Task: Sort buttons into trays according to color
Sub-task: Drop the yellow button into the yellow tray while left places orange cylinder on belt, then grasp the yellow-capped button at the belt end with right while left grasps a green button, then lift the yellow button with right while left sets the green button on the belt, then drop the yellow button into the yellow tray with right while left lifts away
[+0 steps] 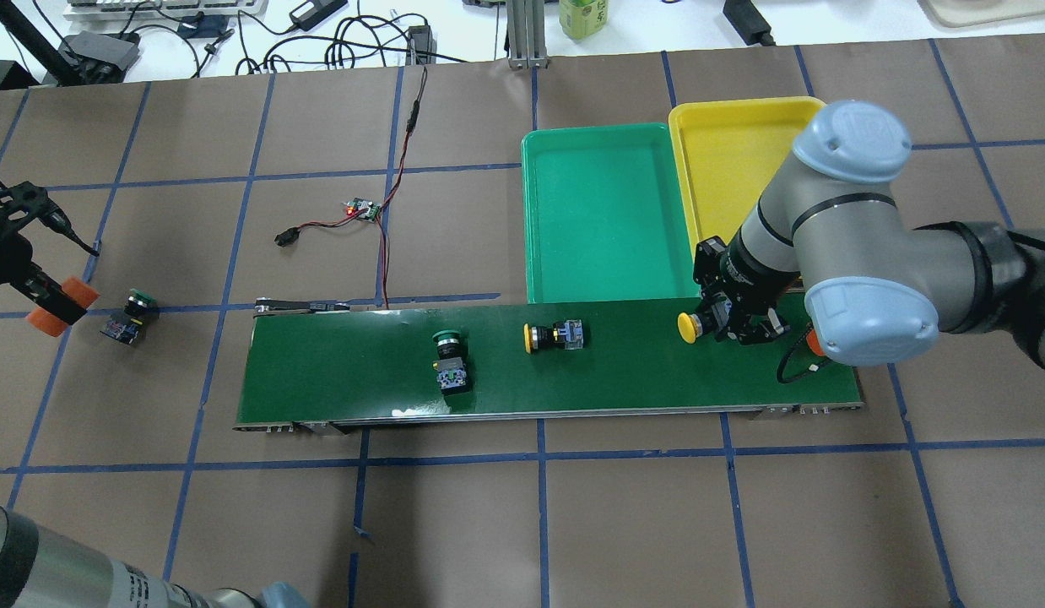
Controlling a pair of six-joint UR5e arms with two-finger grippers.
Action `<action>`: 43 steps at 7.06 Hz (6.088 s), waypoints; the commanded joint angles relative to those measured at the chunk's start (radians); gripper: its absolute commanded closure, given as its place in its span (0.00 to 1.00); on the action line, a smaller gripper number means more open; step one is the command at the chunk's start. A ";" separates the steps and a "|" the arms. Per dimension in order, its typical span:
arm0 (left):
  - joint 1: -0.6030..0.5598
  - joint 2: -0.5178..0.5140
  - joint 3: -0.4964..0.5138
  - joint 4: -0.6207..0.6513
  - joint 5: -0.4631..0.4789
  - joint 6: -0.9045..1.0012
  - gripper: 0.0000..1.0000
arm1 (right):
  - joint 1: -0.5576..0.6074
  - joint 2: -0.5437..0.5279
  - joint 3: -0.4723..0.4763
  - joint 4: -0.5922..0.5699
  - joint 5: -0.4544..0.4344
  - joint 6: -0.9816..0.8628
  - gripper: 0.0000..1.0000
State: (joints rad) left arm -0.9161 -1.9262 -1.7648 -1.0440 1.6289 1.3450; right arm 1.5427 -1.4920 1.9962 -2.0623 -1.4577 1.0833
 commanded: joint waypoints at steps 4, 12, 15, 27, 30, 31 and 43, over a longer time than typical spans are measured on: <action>-0.491 0.351 -0.297 -0.070 -0.014 -0.006 1.00 | -0.154 0.316 -0.335 -0.019 -0.062 -0.274 1.00; -0.584 0.385 -0.345 0.073 -0.021 -0.090 0.00 | -0.159 0.172 -0.310 0.032 -0.066 -0.341 0.00; -0.243 0.267 -0.208 0.055 -0.082 -0.185 0.00 | -0.042 -0.054 -0.201 0.221 -0.099 -0.246 0.00; -0.004 -0.084 -0.067 0.145 -0.046 -0.300 1.00 | 0.039 0.007 0.039 0.007 0.008 -0.057 0.00; -0.206 0.102 -0.114 0.015 -0.040 -0.630 1.00 | 0.033 0.022 0.041 0.005 0.010 -0.059 0.00; -0.284 0.177 -0.149 -0.037 -0.043 -0.782 1.00 | 0.033 0.022 0.039 0.001 0.010 -0.060 0.00; -0.615 0.335 -0.106 -0.247 -0.043 -1.313 0.00 | -0.070 0.215 -0.231 -0.055 -0.009 -0.245 1.00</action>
State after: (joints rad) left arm -1.5354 -1.5970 -2.0051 -1.1307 1.5878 0.0357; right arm 1.4886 -1.3729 1.8842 -2.1135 -1.4647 0.9033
